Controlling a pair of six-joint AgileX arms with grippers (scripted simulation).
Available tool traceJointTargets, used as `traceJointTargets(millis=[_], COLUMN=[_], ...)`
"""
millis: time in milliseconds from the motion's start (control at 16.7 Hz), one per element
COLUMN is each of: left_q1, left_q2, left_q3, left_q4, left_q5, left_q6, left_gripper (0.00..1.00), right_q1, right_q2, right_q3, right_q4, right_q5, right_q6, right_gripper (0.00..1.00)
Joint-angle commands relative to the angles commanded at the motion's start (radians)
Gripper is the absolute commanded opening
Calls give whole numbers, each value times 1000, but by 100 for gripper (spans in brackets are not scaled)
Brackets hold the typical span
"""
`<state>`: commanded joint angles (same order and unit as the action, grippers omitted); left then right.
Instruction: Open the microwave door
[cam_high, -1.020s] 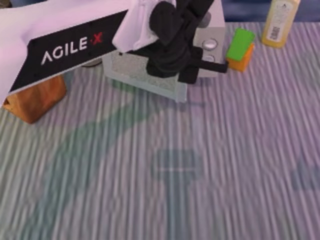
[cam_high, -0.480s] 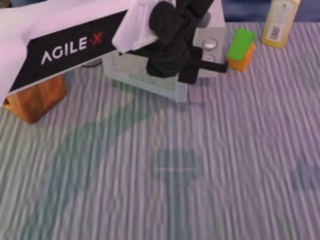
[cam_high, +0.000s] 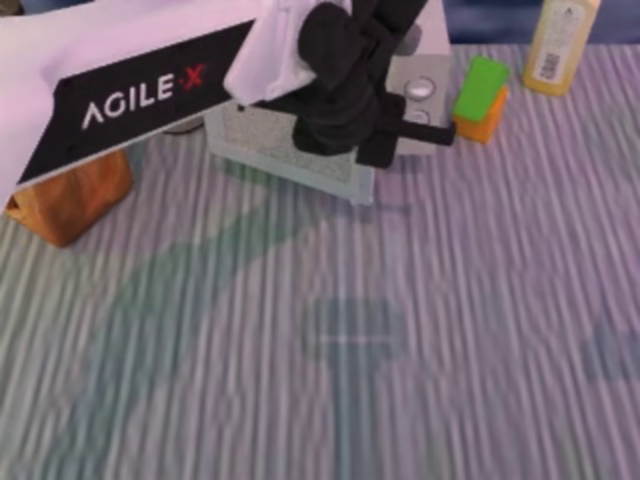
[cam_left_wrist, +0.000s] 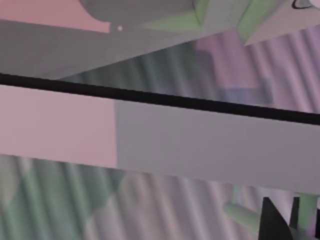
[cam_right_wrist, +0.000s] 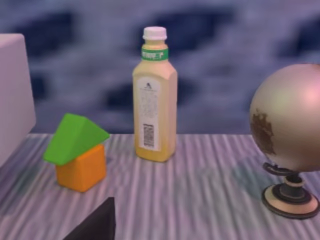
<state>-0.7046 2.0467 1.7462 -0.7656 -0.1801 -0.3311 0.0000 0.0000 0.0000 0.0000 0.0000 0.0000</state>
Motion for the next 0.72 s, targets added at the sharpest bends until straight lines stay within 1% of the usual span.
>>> traceJointTargets(millis=[120, 480, 720], left_q1=[3, 24, 24], left_q2=[-7, -74, -75], left_q3=[-14, -111, -114], left_q4=[4, 50, 50], left_q5=[5, 44, 45], left_q6=[11, 96, 99], left_gripper=[0, 0, 0], right_q1=[0, 0, 0], right_q2=[0, 0, 0], right_q3=[0, 0, 0], right_q4=[0, 0, 0], right_q5=[0, 0, 0], right_q6=[0, 0, 0], right_gripper=[100, 100, 100])
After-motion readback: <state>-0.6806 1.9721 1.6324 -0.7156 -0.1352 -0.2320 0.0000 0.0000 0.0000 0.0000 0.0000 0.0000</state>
